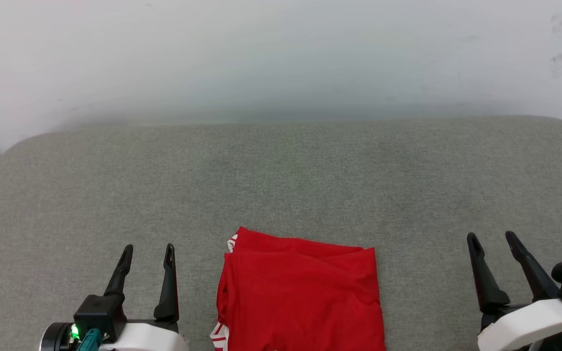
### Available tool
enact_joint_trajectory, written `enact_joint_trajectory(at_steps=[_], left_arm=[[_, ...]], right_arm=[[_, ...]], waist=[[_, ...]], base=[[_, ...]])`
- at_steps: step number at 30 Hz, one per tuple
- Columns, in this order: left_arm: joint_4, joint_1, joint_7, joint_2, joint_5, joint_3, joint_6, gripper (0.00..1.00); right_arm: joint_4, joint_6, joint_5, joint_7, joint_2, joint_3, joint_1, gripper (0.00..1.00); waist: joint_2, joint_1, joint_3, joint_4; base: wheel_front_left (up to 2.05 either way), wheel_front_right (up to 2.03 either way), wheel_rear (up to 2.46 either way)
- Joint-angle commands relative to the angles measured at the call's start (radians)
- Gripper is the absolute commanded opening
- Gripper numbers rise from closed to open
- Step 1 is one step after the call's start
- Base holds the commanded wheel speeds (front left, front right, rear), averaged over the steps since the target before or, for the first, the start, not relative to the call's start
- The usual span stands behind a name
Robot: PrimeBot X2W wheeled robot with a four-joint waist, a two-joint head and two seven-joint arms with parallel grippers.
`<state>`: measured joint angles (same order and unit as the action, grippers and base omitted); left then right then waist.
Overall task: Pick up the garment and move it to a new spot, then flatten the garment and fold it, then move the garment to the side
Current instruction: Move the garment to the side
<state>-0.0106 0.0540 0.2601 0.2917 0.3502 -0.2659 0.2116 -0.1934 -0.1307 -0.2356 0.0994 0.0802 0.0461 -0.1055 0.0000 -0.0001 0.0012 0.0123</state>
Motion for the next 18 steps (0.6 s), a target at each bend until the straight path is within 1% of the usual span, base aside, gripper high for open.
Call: enact_joint_trajectory(at_steps=[1, 3, 5, 6, 10, 14, 16, 18], left_arm=[[-0.001, -0.017, 0.007, -0.007, -0.008, 0.005, -0.007, 1.00], [-0.005, -0.028, 0.007, -0.016, -0.018, 0.009, -0.012, 1.00], [-0.013, -0.040, 0.007, -0.031, -0.027, 0.016, -0.018, 1.00], [-0.015, -0.047, 0.007, -0.038, -0.034, 0.021, -0.023, 1.00], [-0.023, -0.077, 0.007, -0.073, -0.056, 0.034, -0.045, 1.00], [-0.027, -0.102, 0.007, -0.105, -0.079, 0.048, -0.065, 1.00], [-0.027, -0.113, 0.007, -0.120, -0.089, 0.056, -0.078, 1.00], [-0.025, -0.122, 0.006, -0.133, -0.097, 0.065, -0.088, 1.00]], right_arm=[[0.007, 0.000, -0.018, 0.011, -0.005, 0.010, -0.011, 1.00], [0.017, 0.000, -0.059, 0.027, -0.003, 0.029, -0.011, 1.00], [0.036, 0.000, -0.107, 0.058, 0.012, 0.051, -0.010, 1.00], [0.048, 0.000, -0.151, 0.081, 0.018, 0.058, -0.005, 1.00], [0.125, 0.000, -0.297, 0.193, 0.090, 0.075, 0.020, 1.00], [0.195, 0.000, -0.422, 0.311, 0.144, 0.037, 0.035, 1.00], [0.230, 0.000, -0.472, 0.358, 0.161, 0.013, 0.045, 1.00], [0.258, 0.000, -0.526, 0.395, 0.159, -0.021, 0.059, 1.00]], waist=[[0.0000, 0.0001, 0.006, 0.006], [0.0000, 0.0001, 0.017, 0.013], [0.0000, 0.0001, 0.032, 0.023], [0.0000, 0.0001, 0.042, 0.027], [0.0000, 0.0001, 0.079, 0.055], [0.0000, 0.0001, 0.113, 0.086], [0.0000, 0.0001, 0.129, 0.101], [0.0000, 0.0001, 0.146, 0.114]], base=[[0.00, 0.00, 0.00], [0.00, 0.00, 0.00], [0.00, 0.00, 0.00], [0.00, 0.00, 0.00], [0.00, 0.00, 0.00], [0.00, 0.00, 0.00], [0.00, 0.00, 0.00], [0.00, 0.00, 0.00]])
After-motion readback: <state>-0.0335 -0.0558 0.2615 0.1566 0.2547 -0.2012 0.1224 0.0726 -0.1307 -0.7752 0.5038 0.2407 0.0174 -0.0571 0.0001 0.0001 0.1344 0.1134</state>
